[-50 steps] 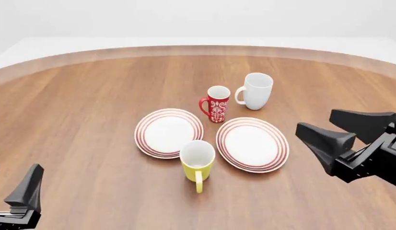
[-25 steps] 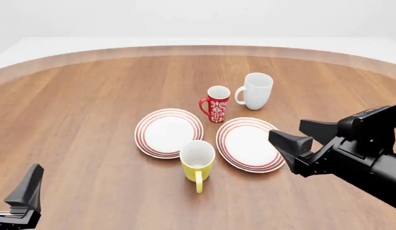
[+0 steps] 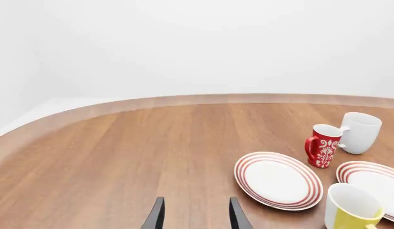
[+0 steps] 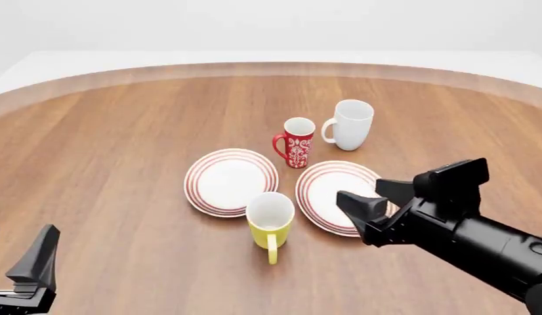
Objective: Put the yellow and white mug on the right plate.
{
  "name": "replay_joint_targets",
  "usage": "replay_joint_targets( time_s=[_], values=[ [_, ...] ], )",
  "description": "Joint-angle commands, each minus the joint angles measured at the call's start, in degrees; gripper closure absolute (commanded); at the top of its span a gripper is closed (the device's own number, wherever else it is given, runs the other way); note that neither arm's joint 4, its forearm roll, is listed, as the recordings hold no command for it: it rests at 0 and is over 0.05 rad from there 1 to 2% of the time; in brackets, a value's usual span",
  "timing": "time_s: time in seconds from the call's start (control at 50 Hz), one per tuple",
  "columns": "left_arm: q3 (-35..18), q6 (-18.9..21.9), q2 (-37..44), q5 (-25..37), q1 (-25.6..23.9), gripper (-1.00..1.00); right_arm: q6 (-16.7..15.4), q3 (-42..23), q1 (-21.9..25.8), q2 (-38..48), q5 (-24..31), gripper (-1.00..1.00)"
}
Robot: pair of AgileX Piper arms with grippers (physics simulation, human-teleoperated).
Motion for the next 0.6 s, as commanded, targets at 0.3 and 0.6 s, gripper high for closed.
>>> replay_joint_targets(
  time_s=[0.3, 0.6],
  values=[
    [0.0, 0.0, 0.0, 0.0, 0.0, -1.00, 4.9, 3.6, 4.3, 10.2, -13.3, -1.00],
    [0.0, 0.0, 0.0, 0.0, 0.0, -1.00, 4.0, 2.2, 5.3, 15.2, -15.1, -1.00]
  ],
)
